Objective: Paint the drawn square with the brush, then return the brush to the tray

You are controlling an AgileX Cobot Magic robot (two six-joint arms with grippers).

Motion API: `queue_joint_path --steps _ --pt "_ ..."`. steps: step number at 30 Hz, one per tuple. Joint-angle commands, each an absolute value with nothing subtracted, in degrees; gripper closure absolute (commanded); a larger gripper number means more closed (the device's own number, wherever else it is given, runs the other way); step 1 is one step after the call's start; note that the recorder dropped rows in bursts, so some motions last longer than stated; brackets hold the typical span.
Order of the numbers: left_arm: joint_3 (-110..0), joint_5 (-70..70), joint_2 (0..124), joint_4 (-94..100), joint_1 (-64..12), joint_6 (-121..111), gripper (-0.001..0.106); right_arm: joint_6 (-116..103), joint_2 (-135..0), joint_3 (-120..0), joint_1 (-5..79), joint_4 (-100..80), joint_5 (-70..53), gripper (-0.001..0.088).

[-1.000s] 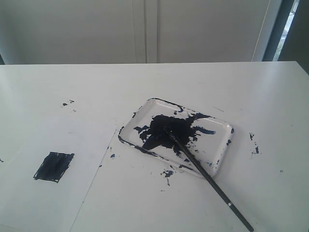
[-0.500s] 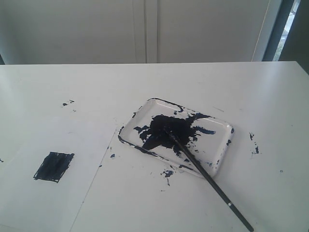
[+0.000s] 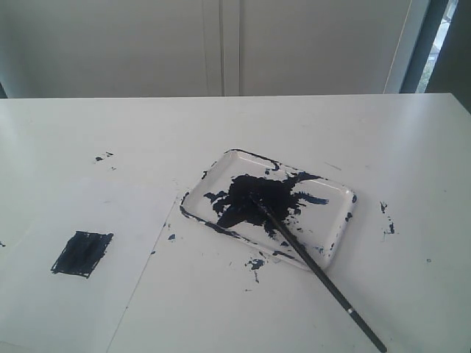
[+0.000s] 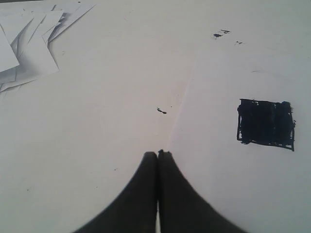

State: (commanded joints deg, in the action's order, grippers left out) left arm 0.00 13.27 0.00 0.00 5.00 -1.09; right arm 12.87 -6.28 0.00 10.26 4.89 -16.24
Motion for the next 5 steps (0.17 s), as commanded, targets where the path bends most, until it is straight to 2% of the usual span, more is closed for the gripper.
queue_joint_path --steps 5 --pt "0.0 13.3 0.0 0.0 5.0 -1.1 0.105 12.9 -6.3 0.0 10.3 4.9 -16.2 0.0868"
